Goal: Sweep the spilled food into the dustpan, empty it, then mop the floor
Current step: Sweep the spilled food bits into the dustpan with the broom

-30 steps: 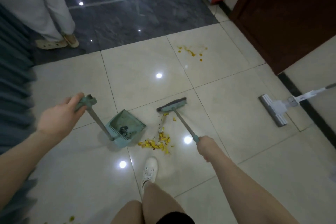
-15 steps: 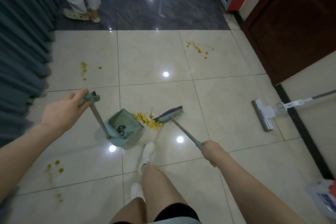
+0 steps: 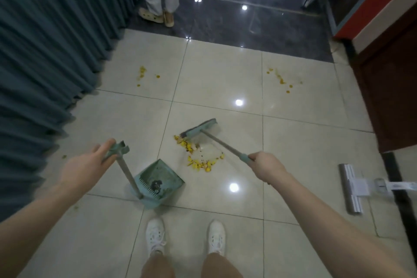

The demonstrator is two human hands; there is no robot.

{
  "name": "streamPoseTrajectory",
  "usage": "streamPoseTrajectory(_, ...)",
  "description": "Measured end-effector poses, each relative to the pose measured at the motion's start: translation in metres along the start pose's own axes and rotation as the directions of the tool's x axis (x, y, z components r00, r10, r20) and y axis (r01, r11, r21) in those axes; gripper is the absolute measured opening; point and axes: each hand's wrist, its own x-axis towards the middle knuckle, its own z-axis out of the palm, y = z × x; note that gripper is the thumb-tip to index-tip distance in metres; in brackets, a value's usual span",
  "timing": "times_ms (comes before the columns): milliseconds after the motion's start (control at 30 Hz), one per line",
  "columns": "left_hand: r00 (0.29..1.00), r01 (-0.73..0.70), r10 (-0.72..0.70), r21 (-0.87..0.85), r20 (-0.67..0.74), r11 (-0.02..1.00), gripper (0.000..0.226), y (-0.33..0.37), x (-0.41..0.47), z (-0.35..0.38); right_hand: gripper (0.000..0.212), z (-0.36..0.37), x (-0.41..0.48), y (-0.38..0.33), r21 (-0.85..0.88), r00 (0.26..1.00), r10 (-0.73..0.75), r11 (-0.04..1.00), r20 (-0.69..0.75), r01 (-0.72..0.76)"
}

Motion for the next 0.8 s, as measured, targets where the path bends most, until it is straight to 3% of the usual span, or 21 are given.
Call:
streamPoseTrajectory(167,0.978,0.203,-0.200,-0.043,0.063,0.978,0.047,0.042,-0.048,0.015,0.025,0.013,0.062,-0.039,-0.012,0.990,-0.137,0.990,0.012,0.137)
streamPoseTrajectory(400,0.980,0.196,-0.195,-0.037,0.048,0.980,0.045,0.053,-0.099,0.028,0.040,0.052,0.086,-0.082,-0.250,0.954,-0.288,0.921,0.082,0.299)
streamPoseTrajectory(500,0.977,0.212,-0.210,-0.062,0.028,0.975,0.043,0.062,-0.099,0.029,0.041,0.067,0.077,-0.062,-0.367,0.944,-0.309,0.869,0.117,0.331)
streamPoseTrajectory(667,0.984,0.166,-0.164,-0.019,0.061,0.986,0.046,0.072,-0.085,0.028,0.045,0.054,0.071,0.001,-0.397,0.957,-0.250,0.871,0.150,0.290)
streamPoseTrajectory(800,0.995,0.014,-0.023,0.093,0.098,0.996,0.044,0.090,-0.072,0.026,0.048,0.030,0.057,0.061,-0.430,0.971,-0.191,0.871,0.147,0.236)
